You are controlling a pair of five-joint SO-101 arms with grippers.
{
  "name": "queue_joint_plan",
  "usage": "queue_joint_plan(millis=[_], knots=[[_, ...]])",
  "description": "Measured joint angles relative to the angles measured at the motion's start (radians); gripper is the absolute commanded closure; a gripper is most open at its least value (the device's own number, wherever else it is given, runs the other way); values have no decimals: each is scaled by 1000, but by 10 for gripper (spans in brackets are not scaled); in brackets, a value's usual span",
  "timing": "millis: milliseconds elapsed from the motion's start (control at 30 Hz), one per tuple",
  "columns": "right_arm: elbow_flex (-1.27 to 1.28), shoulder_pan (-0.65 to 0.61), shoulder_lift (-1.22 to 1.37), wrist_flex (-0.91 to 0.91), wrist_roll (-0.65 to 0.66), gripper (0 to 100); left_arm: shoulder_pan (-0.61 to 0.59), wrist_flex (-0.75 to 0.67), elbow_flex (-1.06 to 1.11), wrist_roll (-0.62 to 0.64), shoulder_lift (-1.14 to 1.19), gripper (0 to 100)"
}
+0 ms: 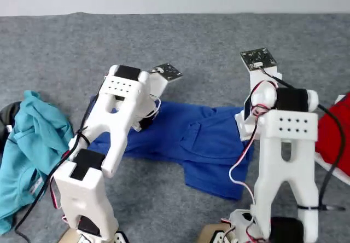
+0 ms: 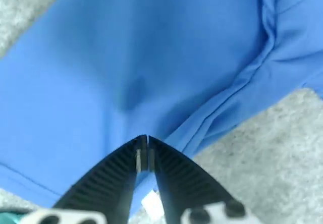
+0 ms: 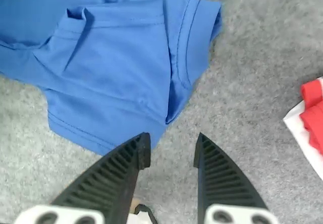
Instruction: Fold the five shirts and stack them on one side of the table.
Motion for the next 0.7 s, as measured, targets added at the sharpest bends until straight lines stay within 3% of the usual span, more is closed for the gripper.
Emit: queue_joint_plan(millis=[533, 700], knots=[[14, 3, 170, 68, 0, 844, 81, -81, 0, 34, 135, 989], [-23, 80, 170, 68, 0, 845, 146, -34, 0, 34, 163, 991]])
